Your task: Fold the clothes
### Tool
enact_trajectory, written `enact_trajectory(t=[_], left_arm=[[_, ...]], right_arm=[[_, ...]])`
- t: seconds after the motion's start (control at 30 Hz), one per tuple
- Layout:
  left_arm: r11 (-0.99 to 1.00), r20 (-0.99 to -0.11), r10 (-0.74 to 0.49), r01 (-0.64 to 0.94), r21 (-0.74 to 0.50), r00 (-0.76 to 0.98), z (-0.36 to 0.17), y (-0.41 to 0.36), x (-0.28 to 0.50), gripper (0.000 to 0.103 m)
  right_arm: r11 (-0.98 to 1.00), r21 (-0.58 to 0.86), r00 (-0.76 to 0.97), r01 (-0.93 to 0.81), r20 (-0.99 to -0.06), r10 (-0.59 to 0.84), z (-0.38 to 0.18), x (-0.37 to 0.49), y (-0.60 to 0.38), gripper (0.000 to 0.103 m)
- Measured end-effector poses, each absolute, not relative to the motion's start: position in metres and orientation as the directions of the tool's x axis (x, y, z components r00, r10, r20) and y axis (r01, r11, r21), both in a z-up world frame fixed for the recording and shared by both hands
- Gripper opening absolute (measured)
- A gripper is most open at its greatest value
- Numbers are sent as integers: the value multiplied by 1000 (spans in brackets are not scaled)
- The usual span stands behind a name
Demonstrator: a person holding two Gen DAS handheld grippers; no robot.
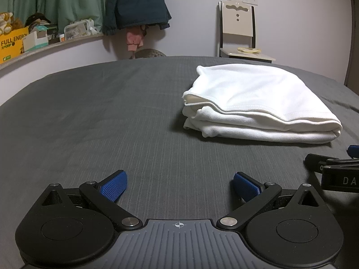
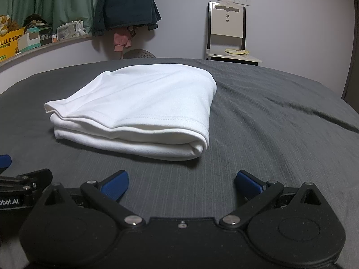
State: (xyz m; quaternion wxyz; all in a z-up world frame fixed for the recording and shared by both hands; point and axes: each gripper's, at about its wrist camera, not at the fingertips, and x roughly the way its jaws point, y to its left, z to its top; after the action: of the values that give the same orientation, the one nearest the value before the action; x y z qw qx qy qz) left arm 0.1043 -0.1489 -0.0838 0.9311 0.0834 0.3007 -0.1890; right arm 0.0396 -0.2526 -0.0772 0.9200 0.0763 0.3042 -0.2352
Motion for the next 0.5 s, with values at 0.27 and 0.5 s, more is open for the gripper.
enact_trajectory(t=[0.27,0.5], left_arm=[[917,-589,-301,397,37,750,-85,-149,106,103],[919,-589,-299,393,33,751,-84,-149,106,103]], right_arm=[[877,-2,706,480,-593,-388,-78,40,-252,103],[877,0,706,481,-593,-388,-79,40,-252,103]])
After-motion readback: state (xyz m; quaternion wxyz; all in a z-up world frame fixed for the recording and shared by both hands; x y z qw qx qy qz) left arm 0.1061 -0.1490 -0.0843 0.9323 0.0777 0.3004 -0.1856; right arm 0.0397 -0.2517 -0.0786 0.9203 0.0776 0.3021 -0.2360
